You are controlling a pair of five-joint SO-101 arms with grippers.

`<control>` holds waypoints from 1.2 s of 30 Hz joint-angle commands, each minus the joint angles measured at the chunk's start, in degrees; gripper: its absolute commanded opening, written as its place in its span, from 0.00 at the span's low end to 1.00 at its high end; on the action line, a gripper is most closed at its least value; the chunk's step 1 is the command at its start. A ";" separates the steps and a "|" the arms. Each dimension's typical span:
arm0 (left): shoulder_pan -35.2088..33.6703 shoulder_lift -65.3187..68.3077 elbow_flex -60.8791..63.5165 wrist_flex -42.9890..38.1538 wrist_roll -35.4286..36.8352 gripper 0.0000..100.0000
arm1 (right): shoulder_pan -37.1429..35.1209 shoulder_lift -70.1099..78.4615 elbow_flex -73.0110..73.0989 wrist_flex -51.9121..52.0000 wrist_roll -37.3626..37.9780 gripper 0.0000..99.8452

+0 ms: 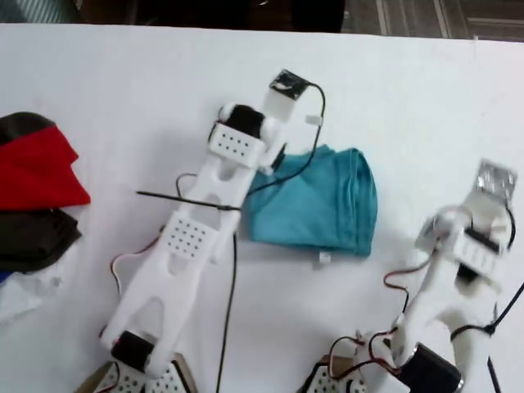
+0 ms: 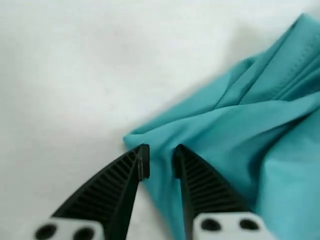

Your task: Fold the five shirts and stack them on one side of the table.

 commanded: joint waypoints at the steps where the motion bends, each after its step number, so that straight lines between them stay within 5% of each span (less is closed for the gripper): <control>1: -1.05 -3.25 -1.80 0.00 -0.44 0.12 | -8.66 3.74 -17.23 16.92 -0.09 0.05; 9: -3.87 -3.25 -1.80 -2.02 -0.44 0.12 | -25.19 16.84 -29.89 33.89 0.00 0.10; 14: -6.15 -3.25 -1.80 -2.02 -0.09 0.12 | -27.38 18.33 -29.80 35.12 3.69 0.05; 36: -5.80 -3.25 -1.80 -2.29 -0.09 0.12 | -32.31 30.64 -29.98 27.30 4.75 0.08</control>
